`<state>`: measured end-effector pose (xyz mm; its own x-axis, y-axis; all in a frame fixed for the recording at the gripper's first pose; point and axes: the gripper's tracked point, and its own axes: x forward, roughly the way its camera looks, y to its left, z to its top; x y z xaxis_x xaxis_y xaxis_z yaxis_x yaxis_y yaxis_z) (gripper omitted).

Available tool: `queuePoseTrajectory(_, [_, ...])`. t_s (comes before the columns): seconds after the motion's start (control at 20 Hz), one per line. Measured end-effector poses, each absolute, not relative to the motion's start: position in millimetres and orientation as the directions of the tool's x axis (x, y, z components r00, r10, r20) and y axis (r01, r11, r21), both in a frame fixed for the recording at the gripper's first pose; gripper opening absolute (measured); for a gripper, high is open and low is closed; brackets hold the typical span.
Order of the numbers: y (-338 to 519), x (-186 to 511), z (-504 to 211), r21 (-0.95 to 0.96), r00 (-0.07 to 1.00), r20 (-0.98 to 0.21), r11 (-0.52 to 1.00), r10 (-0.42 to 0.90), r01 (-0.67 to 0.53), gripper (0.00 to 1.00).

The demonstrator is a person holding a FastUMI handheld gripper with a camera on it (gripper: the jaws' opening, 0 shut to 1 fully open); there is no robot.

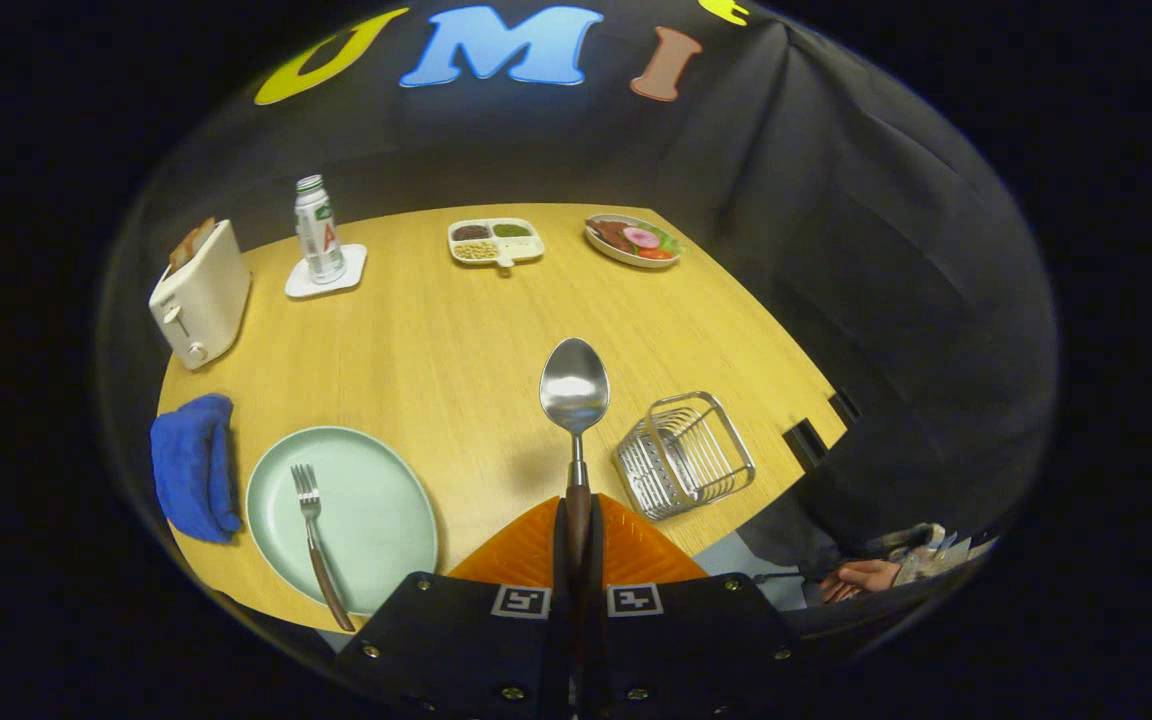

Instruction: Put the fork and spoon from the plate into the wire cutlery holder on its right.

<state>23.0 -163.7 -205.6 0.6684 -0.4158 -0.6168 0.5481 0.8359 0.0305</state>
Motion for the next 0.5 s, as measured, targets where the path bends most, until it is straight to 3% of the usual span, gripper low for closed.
queuePoseTrajectory(0.2, [-192, 6, -224, 0.09, 0.596, -0.681, 0.759, -0.425, 0.645, 0.06])
queuePoseTrajectory(0.5, [-205, 4, -243, 0.155, 0.567, -0.746, 0.736, -0.35, 0.659, 0.06])
